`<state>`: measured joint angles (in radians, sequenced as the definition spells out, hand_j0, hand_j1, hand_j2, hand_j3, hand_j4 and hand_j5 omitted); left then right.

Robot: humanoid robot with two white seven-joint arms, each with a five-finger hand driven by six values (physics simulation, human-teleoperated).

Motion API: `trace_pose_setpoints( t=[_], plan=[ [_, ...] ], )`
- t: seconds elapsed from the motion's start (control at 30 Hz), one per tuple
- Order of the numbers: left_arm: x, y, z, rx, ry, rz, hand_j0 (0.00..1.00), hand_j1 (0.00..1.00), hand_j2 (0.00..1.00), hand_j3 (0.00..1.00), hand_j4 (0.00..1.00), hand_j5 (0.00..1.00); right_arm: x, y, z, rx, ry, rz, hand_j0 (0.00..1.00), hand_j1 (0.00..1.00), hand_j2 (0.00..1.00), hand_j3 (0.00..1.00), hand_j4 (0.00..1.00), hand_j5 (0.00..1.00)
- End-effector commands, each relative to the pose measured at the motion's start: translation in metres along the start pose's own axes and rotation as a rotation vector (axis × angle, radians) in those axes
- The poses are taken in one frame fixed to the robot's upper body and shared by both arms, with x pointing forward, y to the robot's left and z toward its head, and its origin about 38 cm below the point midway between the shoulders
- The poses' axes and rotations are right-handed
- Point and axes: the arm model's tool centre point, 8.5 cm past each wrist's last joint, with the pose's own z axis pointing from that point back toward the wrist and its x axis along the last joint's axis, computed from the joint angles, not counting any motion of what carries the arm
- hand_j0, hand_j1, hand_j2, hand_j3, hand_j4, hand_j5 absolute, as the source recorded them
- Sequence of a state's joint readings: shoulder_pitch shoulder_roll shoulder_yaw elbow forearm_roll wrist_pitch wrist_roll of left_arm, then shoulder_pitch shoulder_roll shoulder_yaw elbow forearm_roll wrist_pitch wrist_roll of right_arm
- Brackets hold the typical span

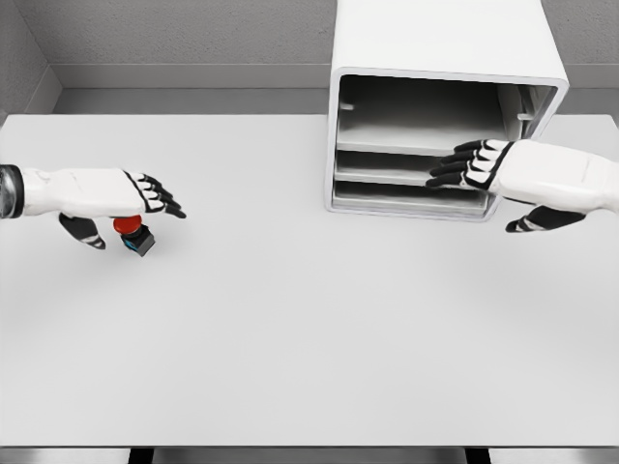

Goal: Slide open multi-storey tabletop storage cabinets and put open load switch and slide close multi-storey tabletop storage cabinets

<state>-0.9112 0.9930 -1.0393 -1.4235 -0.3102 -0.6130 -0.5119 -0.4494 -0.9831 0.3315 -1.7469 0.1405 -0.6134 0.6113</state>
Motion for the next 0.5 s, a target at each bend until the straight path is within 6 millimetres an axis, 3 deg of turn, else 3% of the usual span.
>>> trace_pose_setpoints(
  t=[0.0,0.2,0.3,0.47],
  plan=[
    [0.0,-0.006,-0.007,-0.015,-0.005,0.01,1.0,1.0,1.0,1.0,1.0,1.0,0.001,0.005,-0.007,0.0,-0.017,-0.021,1.0,1.0,1.0,1.0,1.0,1.0],
    [-0.004,-0.014,-0.007,-0.042,0.009,0.014,1.0,1.0,1.0,1.0,1.0,1.0,-0.006,0.012,-0.022,0.002,-0.026,-0.053,1.0,1.0,1.0,1.0,1.0,1.0],
    [-0.005,-0.015,-0.007,-0.048,0.015,0.009,1.0,1.0,1.0,1.0,1.0,1.0,-0.01,0.013,-0.038,0.005,-0.047,-0.068,1.0,1.0,1.0,1.0,1.0,1.0],
    [-0.012,-0.015,-0.012,-0.055,0.034,0.005,0.97,0.97,0.97,0.97,0.97,0.97,-0.011,0.014,-0.045,0.001,-0.053,-0.072,1.0,1.0,1.0,1.0,1.0,1.0]
  ],
)
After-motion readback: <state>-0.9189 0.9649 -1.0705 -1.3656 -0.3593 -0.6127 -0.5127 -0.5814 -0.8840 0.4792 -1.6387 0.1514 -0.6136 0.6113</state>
